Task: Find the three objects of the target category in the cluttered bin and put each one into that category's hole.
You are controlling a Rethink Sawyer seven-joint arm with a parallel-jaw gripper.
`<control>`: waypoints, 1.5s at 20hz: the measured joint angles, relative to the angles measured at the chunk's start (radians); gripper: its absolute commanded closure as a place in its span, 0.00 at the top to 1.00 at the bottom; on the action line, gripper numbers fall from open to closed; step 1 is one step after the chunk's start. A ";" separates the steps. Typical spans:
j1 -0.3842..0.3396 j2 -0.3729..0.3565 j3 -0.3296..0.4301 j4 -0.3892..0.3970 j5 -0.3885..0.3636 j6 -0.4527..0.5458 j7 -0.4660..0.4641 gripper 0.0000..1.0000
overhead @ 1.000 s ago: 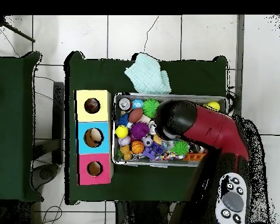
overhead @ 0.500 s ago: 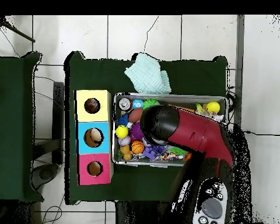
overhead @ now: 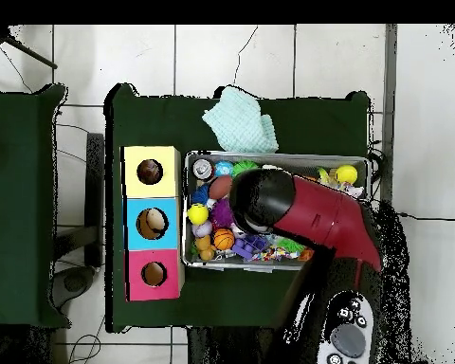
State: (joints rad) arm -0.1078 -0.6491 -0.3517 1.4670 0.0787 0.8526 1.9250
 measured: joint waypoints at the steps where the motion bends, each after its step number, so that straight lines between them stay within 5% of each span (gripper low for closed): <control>1: -0.003 0.000 0.000 0.000 0.002 0.000 0.000 1.00; 15: -0.076 0.010 0.024 -0.004 0.006 -0.051 0.000 1.00; 30: -0.280 0.215 0.165 -0.122 -0.025 -0.124 0.000 1.00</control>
State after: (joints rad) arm -0.3875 -0.4342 -0.1868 1.3453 0.0537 0.7286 1.9250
